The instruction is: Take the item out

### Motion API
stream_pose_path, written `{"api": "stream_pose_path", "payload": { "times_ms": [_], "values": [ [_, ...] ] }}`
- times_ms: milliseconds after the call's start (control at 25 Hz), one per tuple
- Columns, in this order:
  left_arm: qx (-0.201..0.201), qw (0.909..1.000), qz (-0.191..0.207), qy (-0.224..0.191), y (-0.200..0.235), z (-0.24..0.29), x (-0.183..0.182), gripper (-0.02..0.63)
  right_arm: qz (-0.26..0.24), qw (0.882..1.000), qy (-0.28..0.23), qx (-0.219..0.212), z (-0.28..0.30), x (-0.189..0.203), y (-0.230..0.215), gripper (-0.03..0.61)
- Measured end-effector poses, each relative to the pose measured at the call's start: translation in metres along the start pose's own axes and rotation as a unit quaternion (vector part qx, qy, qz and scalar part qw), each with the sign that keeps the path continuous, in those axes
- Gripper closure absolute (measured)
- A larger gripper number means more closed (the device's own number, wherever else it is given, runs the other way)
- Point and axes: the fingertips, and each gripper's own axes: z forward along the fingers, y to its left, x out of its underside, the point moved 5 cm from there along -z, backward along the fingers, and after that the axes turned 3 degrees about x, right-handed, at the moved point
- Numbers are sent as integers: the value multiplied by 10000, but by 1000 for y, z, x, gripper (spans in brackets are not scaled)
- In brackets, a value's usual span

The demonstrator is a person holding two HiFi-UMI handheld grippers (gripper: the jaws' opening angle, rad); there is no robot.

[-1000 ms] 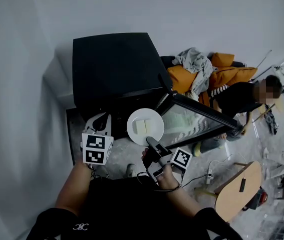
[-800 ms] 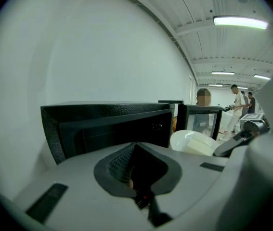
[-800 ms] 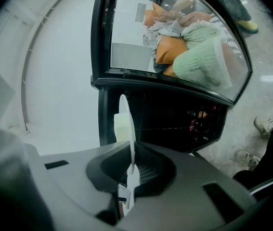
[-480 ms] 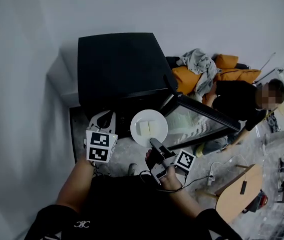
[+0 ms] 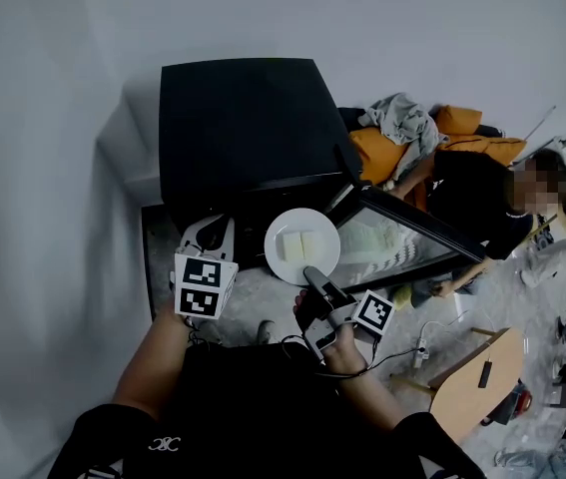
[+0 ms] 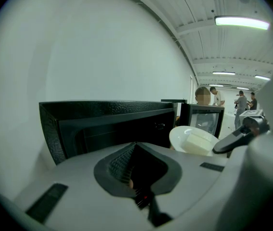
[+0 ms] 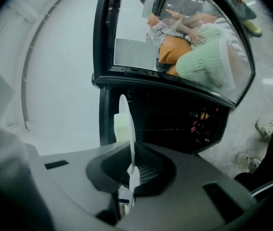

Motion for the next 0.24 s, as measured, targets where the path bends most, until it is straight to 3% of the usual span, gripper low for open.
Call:
{"api": "stream_pose_path", "payload": {
  "times_ms": [240],
  "values": [
    [-15, 10000, -58, -72, 6, 7, 3, 615, 89, 10000, 24, 22, 10, -3, -4, 554]
  ]
}}
